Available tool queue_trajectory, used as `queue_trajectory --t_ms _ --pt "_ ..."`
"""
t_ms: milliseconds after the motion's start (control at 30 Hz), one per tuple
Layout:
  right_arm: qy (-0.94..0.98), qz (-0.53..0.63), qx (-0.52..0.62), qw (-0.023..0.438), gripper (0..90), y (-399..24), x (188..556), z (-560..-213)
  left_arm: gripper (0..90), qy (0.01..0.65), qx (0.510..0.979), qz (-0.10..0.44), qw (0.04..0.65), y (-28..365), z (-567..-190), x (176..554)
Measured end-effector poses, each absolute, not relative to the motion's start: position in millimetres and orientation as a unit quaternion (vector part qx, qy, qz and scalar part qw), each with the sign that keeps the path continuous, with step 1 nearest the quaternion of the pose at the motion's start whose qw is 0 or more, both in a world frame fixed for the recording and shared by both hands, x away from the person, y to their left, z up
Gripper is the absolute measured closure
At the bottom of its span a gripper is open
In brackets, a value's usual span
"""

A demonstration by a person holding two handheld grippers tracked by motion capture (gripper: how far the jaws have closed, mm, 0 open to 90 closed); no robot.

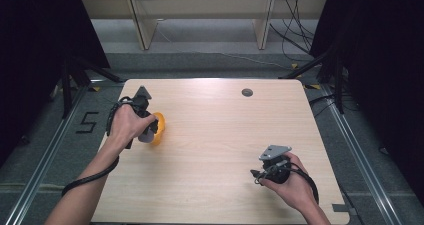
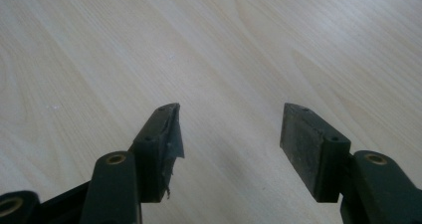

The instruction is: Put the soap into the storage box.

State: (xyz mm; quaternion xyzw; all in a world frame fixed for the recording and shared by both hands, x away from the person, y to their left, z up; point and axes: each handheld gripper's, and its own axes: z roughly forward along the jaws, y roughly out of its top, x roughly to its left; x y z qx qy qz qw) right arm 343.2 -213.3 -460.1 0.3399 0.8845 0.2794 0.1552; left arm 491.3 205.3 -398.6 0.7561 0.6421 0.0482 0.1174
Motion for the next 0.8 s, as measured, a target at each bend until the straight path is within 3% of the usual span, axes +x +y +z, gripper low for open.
queue_trajectory --t_ms 800 --pt "0.882 0.280 0.342 0.166 39.2 -214.7 344.4 -460.4 48.9 0.651 0.748 0.061 0.114 208.8 -402.2 505.8"
